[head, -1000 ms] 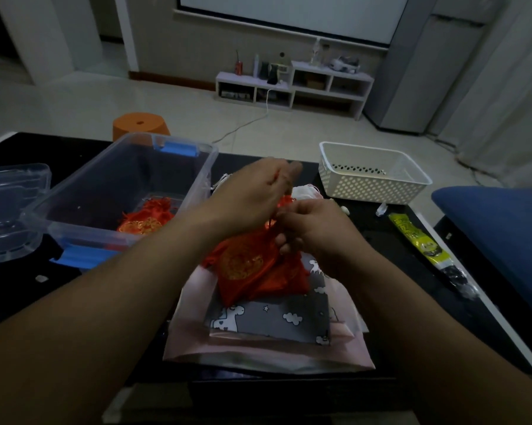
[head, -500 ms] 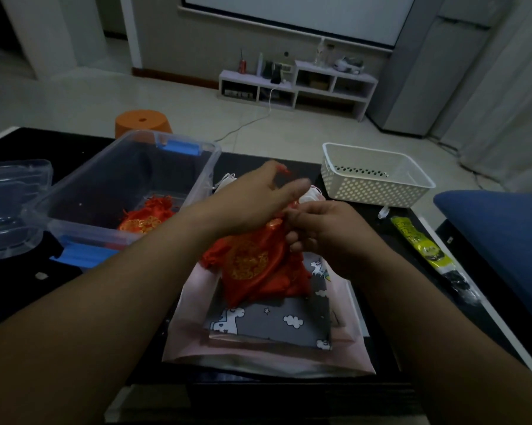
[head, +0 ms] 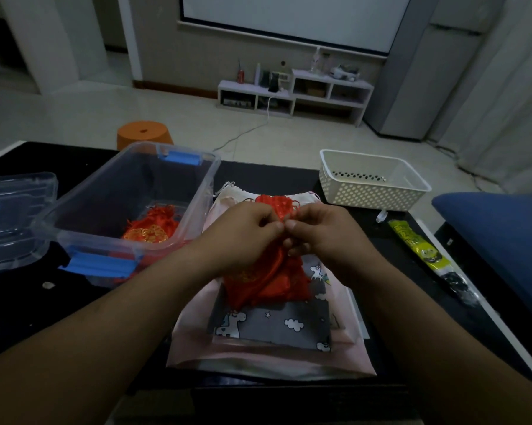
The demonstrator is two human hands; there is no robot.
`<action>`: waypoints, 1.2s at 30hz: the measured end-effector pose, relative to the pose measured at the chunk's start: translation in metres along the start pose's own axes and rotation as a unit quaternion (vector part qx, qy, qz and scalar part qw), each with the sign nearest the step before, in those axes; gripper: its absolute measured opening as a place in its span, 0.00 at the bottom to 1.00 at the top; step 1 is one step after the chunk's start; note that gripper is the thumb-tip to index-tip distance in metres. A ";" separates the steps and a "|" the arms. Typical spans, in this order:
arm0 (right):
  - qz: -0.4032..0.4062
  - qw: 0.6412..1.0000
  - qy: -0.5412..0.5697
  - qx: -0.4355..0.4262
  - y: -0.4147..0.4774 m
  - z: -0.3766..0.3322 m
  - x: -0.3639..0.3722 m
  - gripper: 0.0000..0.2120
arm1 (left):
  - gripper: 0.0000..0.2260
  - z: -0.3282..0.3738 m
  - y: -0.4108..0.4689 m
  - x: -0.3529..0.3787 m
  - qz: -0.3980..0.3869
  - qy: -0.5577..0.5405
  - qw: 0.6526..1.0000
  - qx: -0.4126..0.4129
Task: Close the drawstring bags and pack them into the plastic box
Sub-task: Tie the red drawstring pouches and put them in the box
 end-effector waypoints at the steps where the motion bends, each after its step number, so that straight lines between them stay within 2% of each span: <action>1: 0.000 1.000 -0.012 -0.006 0.000 -0.001 0.001 0.04 | 0.12 0.000 0.000 0.000 -0.010 -0.021 1.000 -0.004; 3: -0.001 0.999 -0.034 -0.011 0.000 -0.002 0.002 0.04 | 0.12 -0.001 -0.001 -0.002 -0.020 -0.033 0.999 -0.006; 8: -0.012 0.998 -0.053 -0.021 0.003 -0.001 0.000 0.03 | 0.06 -0.007 -0.001 -0.002 -0.034 -0.052 0.998 0.027; 15: -0.024 0.999 -0.031 -0.032 0.003 -0.001 -0.005 0.03 | 0.05 -0.008 0.002 0.000 0.015 -0.028 0.996 0.079; 22: -0.063 0.997 -0.036 -0.041 0.002 -0.001 -0.008 0.04 | 0.02 -0.016 0.006 0.000 -0.012 -0.036 0.995 0.091; 28: -0.021 0.985 -0.155 -0.072 0.003 0.001 -0.005 0.04 | 0.07 -0.017 0.006 0.004 -0.022 -0.020 0.998 0.064; 36: 0.019 0.956 -0.276 -0.097 0.002 -0.003 0.002 0.04 | 0.09 -0.014 0.003 0.004 -0.027 -0.065 0.996 0.050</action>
Point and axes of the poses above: each hand's wrist, its own y-axis towards the middle knuckle, its own x-axis out of the palm, z = x × y, the point moved 3 cm from there along y, towards the middle knuckle, and after that the axes turned 11 degrees about -z, right-handed, at the moved point
